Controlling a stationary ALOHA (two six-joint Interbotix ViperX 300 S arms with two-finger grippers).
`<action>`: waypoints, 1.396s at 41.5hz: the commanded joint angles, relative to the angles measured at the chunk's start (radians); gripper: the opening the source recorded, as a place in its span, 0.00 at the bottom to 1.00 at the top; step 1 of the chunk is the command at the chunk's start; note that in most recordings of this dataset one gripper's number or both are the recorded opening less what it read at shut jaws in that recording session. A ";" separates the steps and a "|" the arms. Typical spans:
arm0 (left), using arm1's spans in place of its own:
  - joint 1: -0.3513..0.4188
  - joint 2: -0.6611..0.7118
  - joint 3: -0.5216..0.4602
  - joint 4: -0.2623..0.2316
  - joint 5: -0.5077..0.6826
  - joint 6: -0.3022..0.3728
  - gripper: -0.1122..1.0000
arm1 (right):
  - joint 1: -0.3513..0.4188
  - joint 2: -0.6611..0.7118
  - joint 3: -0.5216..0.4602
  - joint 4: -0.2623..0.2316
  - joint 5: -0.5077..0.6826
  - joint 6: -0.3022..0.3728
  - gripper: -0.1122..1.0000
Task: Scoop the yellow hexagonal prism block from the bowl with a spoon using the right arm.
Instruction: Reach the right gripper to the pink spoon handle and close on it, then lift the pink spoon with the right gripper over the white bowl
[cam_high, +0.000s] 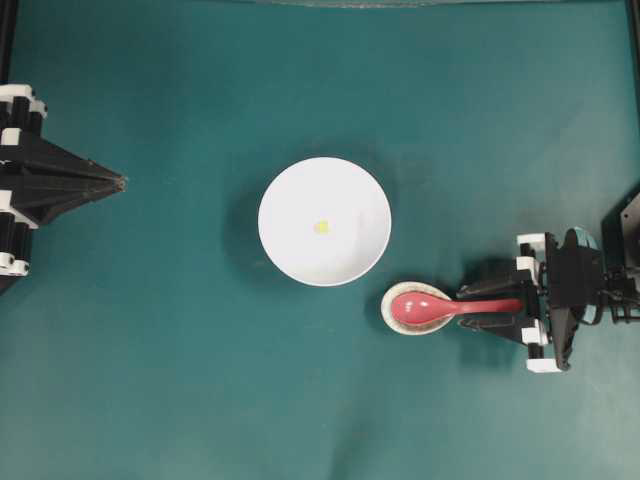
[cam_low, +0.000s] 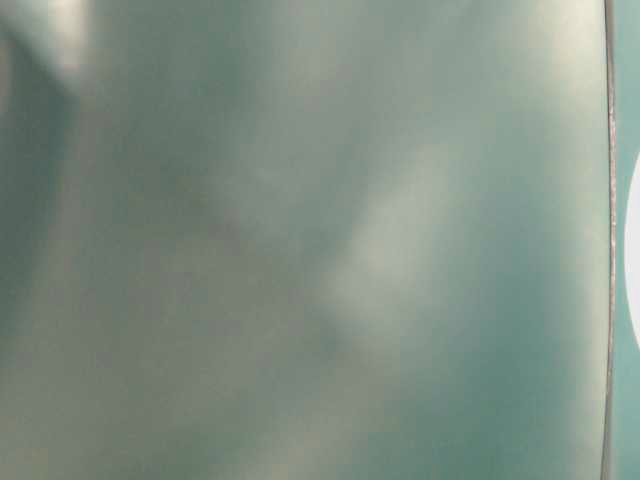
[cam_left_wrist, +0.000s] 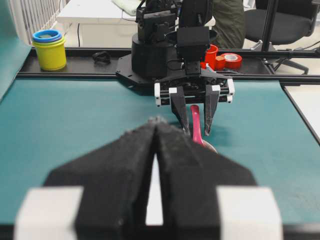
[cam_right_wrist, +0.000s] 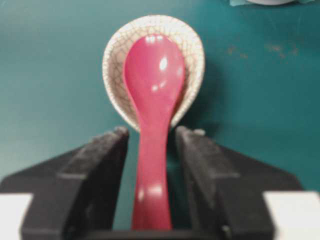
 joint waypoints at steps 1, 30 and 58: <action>0.000 0.011 -0.012 0.002 -0.005 0.003 0.10 | 0.005 -0.011 -0.006 0.002 -0.011 0.002 0.53; 0.000 0.009 -0.012 0.003 0.000 0.005 0.10 | -0.064 -0.314 -0.011 0.002 0.135 -0.126 0.32; 0.000 0.008 -0.015 0.012 0.031 0.018 0.10 | -0.563 -0.634 -0.440 -0.026 1.293 -0.345 0.32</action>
